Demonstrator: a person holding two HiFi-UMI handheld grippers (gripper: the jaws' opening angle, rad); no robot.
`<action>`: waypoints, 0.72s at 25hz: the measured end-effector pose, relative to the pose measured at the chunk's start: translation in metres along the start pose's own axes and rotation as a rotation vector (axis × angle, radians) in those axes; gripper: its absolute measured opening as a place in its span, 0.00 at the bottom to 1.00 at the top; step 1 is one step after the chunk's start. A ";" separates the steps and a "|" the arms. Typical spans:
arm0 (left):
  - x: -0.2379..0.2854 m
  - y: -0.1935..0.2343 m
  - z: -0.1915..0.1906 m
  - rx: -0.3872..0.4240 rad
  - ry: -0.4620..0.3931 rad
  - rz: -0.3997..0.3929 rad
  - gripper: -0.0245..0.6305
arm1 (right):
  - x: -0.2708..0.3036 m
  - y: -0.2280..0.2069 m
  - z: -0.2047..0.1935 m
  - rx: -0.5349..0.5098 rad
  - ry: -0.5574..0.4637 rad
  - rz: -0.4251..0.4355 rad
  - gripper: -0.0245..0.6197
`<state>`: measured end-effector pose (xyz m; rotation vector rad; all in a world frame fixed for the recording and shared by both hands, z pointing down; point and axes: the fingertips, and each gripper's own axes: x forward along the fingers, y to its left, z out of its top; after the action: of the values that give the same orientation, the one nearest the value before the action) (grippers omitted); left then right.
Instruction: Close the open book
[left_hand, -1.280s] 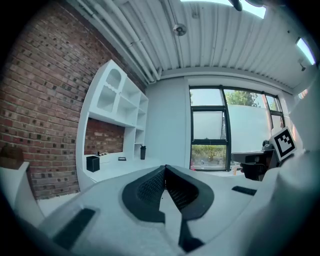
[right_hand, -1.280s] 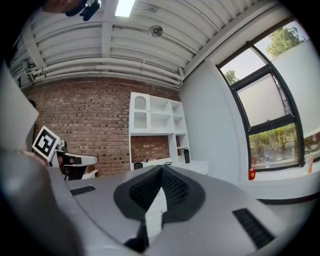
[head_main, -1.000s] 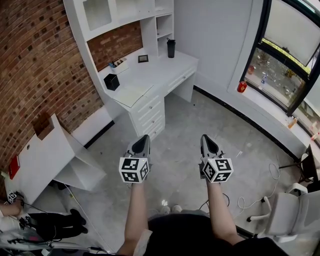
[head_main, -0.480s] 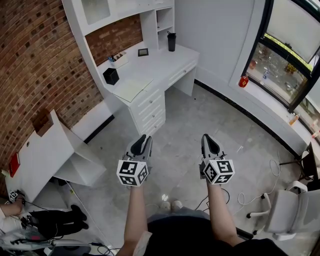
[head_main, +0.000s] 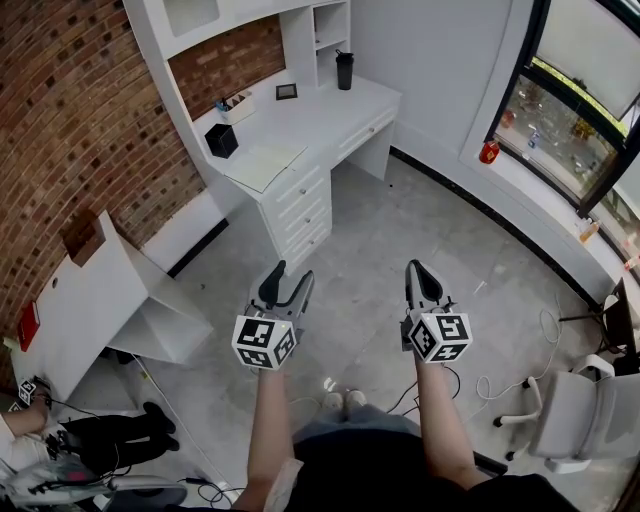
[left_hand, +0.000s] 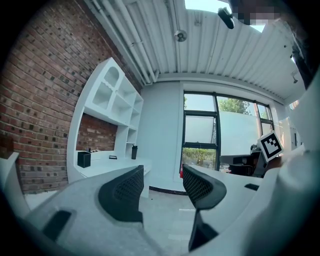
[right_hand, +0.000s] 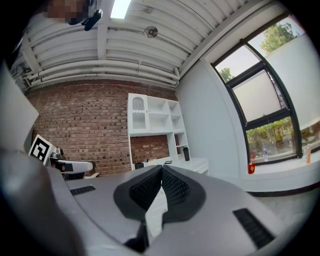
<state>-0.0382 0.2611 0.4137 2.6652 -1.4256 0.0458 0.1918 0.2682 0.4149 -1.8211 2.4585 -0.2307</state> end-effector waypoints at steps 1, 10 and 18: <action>-0.001 0.003 0.002 0.003 -0.004 0.002 0.37 | 0.001 0.002 0.001 -0.001 -0.003 0.000 0.04; -0.014 0.023 0.017 0.051 -0.036 -0.008 0.38 | -0.001 0.015 0.013 0.000 -0.067 -0.030 0.04; -0.007 0.039 0.037 0.073 -0.076 -0.005 0.38 | 0.017 0.016 0.033 -0.017 -0.111 -0.036 0.04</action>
<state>-0.0752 0.2410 0.3797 2.7573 -1.4660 -0.0039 0.1769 0.2537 0.3801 -1.8337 2.3616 -0.1082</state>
